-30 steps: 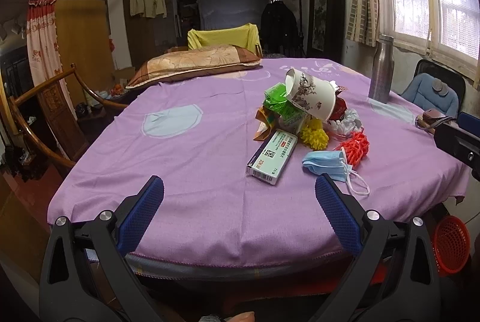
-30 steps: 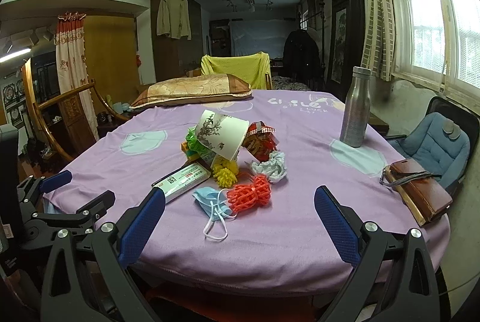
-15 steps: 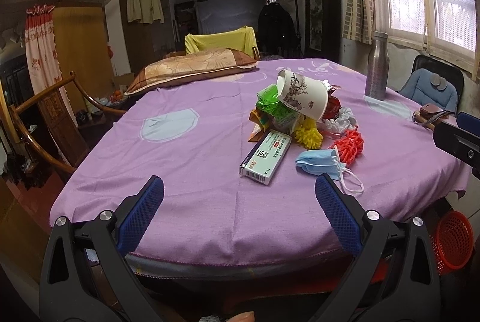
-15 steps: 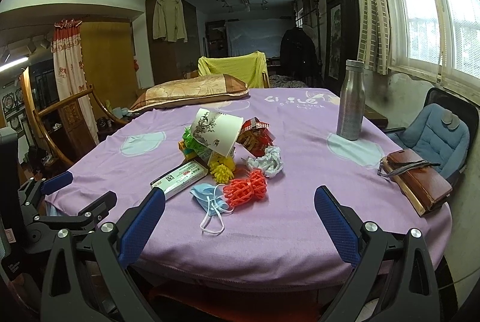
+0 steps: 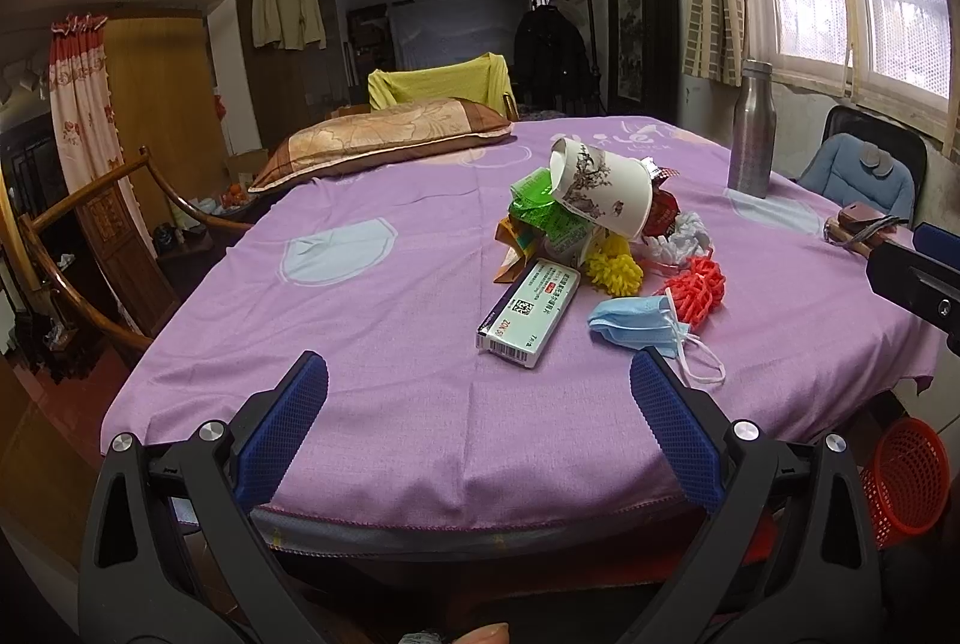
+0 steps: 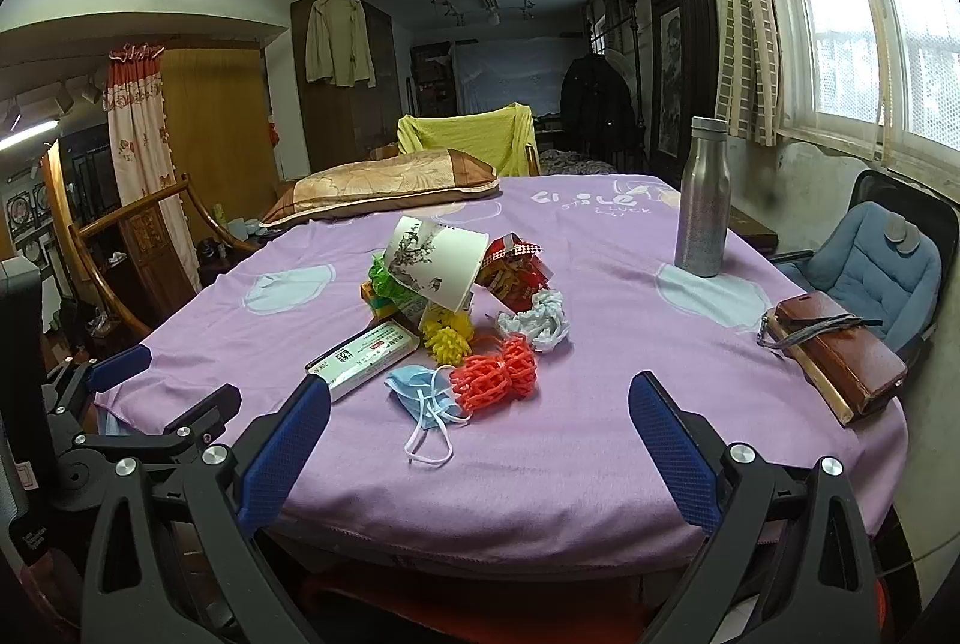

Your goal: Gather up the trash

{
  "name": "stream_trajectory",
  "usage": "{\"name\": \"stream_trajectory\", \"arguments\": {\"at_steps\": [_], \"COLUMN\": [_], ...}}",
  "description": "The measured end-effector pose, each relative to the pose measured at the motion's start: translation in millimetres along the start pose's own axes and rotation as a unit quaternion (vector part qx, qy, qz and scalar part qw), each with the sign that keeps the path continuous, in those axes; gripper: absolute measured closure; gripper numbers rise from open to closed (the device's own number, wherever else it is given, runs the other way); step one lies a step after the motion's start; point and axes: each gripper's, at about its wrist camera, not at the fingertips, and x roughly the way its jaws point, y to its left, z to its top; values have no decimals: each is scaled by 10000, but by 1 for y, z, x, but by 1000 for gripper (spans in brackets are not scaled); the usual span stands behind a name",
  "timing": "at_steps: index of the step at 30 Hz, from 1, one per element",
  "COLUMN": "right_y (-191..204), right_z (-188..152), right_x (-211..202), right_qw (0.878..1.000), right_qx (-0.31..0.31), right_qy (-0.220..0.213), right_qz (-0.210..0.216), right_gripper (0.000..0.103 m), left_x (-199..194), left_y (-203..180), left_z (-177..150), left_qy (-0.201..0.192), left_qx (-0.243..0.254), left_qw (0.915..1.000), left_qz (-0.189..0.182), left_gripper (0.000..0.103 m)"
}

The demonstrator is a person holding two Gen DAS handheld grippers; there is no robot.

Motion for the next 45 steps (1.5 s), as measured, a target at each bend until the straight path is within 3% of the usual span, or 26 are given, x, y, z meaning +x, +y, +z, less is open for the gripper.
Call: {"name": "stream_trajectory", "arguments": {"at_steps": [32, 45], "right_y": [-1, -9], "right_z": [-6, -13], "right_x": [-1, 27], "right_qw": [9999, 9988], "right_qx": [125, 278], "right_qy": [24, 371], "right_qz": [60, 148], "right_gripper": [6, 6], "left_x": [0, 35], "left_y": [-1, 16], "left_z": [-1, -8], "left_qy": [-25, 512], "left_qx": [60, -384], "left_qw": [10000, 9977], "left_qz": [30, -235], "left_gripper": [7, 7]}}
